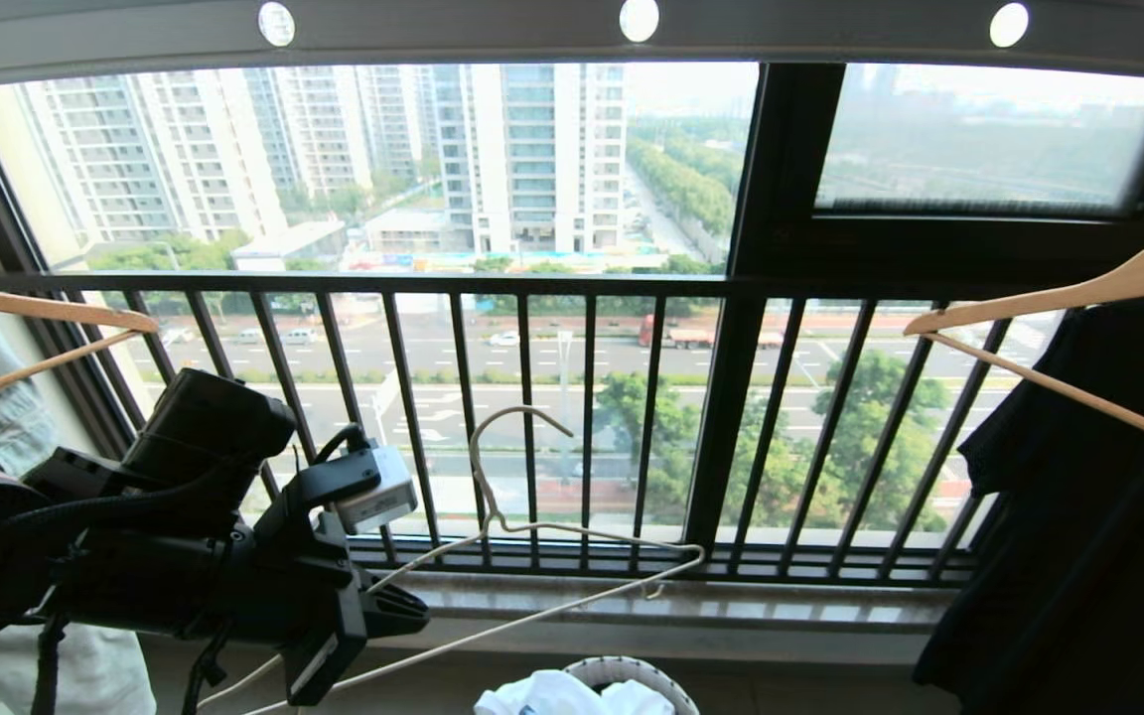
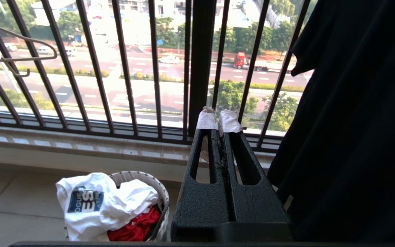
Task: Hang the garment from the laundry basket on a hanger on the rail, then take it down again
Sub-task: Pick up clothes from the basket
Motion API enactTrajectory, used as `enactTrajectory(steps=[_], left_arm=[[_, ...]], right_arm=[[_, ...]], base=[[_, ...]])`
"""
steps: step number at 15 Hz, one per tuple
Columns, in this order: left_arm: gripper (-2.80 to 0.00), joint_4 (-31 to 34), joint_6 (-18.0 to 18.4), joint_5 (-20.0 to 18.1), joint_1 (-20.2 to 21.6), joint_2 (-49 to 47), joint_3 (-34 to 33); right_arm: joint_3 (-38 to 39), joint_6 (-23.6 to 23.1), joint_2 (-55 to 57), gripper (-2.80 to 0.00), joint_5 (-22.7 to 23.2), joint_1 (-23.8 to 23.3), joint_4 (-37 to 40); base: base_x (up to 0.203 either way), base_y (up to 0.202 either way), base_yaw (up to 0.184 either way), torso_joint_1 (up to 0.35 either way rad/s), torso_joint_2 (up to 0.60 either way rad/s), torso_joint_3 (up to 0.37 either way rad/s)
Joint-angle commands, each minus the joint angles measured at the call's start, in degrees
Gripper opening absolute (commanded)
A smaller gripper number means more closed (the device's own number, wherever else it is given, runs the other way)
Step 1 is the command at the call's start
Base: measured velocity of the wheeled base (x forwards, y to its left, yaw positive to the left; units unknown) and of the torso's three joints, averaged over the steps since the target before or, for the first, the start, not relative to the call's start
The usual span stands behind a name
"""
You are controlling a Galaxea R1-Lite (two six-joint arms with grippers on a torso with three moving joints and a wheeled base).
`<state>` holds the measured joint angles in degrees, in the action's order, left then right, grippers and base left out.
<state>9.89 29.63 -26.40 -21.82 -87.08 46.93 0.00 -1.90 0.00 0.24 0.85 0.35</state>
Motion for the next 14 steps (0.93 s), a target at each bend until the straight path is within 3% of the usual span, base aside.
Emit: enactTrajectory(steps=[1,14], left_arm=[[-2.80,0.13,0.16,-0.14,-0.06,0.24,-0.09],[-2.80,0.13,0.25,-0.14,-0.33,0.51,-0.18]], right_arm=[[0.00,-0.04,0.01,-2.80,0.02,0.03,0.01],[0.00,-0.03,0.00,-2.80,0.02,0.03,0.00]], base=[[0.000,0.000,0.000,-0.139,0.31,0.159],[0.000,0.000,0.000,-0.141,0.31,0.169]])
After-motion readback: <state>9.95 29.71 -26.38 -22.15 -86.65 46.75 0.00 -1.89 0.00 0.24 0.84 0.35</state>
